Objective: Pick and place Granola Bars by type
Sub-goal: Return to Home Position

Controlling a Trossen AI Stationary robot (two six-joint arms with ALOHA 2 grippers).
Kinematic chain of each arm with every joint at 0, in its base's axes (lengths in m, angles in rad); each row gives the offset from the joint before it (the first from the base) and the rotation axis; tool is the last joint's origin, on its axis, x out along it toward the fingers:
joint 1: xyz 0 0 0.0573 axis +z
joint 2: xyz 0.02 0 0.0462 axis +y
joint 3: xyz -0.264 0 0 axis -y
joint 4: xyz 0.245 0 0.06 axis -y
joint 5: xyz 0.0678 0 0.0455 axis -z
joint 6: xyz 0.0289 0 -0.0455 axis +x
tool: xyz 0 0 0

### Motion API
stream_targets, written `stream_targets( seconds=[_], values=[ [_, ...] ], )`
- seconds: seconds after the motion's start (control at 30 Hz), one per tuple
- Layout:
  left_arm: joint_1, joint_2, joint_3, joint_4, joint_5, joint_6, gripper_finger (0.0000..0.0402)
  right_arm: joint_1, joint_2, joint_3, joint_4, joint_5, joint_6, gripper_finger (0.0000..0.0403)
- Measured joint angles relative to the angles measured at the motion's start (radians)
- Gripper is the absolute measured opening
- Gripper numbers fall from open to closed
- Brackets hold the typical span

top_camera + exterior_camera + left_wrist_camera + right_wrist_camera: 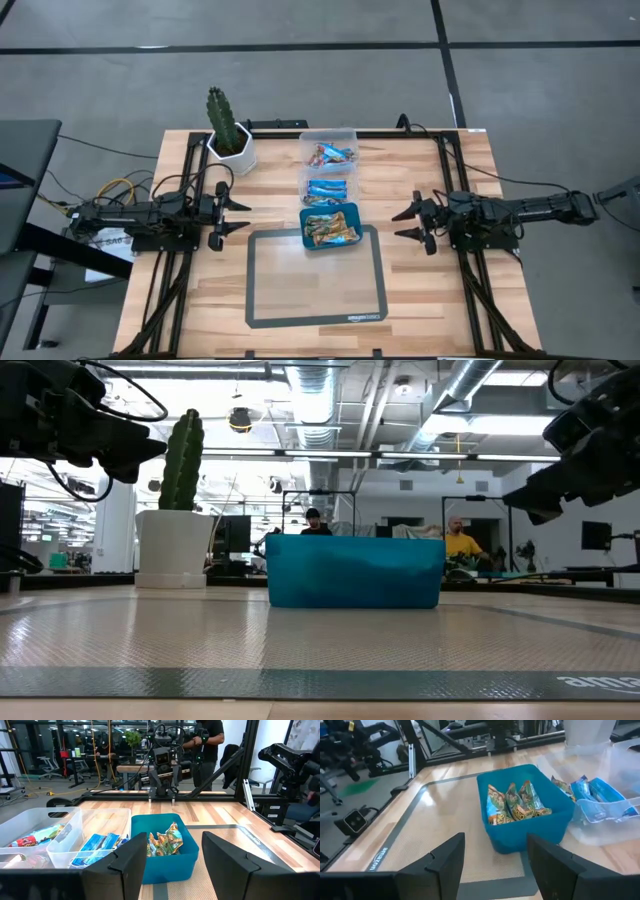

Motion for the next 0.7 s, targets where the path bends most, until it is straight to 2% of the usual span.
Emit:
stream_targets(
  seconds=[0.2, 0.7],
  values=[
    [0.0, 0.0, 0.0, 0.0, 0.0, 0.0, 0.0183, 0.003, 0.0, 0.0, 0.0, -0.001, 0.104, 0.0204],
    [0.0, 0.0, 0.0, 0.0, 0.0, 0.0, 0.0183, 0.003, 0.0, -0.001, 0.0, -0.001, 0.104, 0.0205]
  ],
)
